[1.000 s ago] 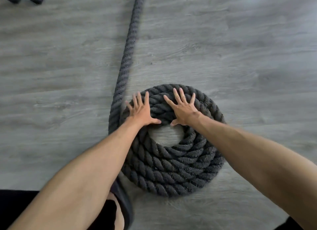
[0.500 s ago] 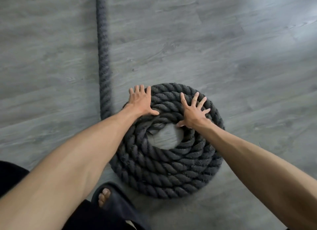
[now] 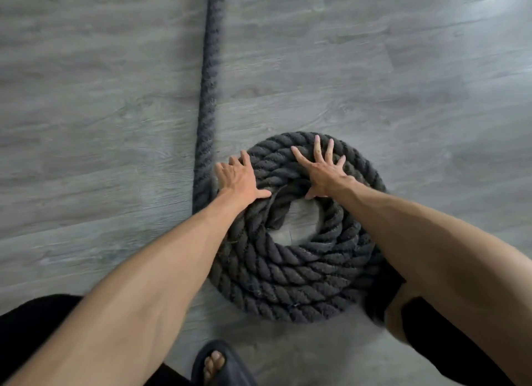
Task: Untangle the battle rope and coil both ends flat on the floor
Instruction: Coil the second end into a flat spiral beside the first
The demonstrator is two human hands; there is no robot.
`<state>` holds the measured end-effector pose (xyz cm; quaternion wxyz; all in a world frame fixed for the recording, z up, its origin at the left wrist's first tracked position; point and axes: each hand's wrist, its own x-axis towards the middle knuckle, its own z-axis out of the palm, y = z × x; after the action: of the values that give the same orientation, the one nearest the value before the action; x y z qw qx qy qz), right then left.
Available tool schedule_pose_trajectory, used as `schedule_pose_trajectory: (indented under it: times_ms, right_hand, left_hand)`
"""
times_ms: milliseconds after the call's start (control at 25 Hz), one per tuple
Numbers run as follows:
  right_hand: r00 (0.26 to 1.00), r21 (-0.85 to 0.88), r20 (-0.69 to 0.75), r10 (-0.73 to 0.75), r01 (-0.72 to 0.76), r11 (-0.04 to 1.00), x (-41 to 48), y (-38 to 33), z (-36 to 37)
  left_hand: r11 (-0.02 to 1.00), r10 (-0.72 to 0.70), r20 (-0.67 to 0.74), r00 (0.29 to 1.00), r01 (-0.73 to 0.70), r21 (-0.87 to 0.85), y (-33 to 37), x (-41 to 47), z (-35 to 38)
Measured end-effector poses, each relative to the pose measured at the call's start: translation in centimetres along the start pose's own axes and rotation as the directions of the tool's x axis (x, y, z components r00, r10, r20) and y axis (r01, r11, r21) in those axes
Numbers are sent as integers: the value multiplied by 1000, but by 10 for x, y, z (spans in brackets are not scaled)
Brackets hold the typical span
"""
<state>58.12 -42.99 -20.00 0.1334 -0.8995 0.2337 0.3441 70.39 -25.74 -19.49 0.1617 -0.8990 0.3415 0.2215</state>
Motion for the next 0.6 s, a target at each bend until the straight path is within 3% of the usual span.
schedule_pose_trajectory:
  times_ms: [320,480,600]
  right_hand:
    - [980,-194,-16,-200,193,962,67,-21,-52]
    - [940,-276,-48,-338,312,909,110,-45,-87]
    - [931,-260,-154,-331,285,923,123,-45,-99]
  left_hand:
    - [981,-190,-36,981,188,-43,-27,15,-4]
    - [928,-338,41,940,340,-149,-42,34,-6]
    - [870,-409,138,902,431,-237,-44,47,-13]
